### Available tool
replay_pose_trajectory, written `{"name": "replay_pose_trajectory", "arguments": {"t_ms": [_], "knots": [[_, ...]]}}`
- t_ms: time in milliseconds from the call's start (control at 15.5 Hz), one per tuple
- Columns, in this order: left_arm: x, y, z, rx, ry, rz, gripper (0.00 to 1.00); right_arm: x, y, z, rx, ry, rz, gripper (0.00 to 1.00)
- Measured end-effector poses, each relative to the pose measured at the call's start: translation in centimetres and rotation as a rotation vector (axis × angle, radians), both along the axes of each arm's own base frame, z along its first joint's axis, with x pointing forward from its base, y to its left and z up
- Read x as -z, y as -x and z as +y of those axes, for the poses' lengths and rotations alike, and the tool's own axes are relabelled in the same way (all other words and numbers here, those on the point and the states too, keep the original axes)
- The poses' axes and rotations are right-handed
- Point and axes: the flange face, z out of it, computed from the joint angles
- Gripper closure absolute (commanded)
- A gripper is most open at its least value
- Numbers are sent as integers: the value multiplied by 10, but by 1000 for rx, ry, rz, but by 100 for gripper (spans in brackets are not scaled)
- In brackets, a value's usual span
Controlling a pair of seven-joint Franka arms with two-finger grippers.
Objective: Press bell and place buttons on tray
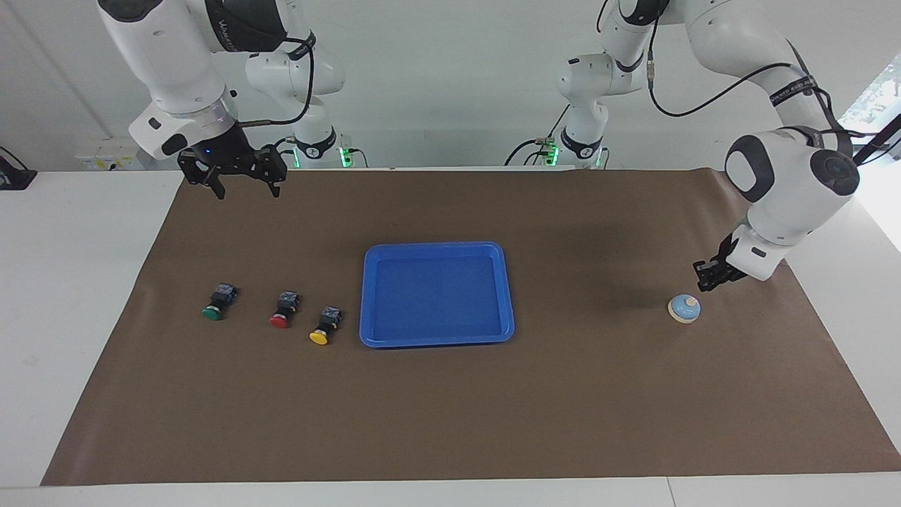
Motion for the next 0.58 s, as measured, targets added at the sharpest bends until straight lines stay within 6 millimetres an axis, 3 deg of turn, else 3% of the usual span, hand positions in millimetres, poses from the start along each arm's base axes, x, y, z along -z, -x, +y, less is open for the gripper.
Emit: {"name": "replay_pose_trajectory", "arguments": {"t_ms": [129,388,452,581], "knots": [[-23,10,-11,16,0,1,38,0,0,0,0,0,0,0],[-68,27,-13,19,1,17,38,0,0,0,0,0,0,0],[-75,29,-13,20,1,19,36,0,0,0,0,0,0,0],[-80,31,-14,21,1,24,20,0,0,0,0,0,0,0]]}}
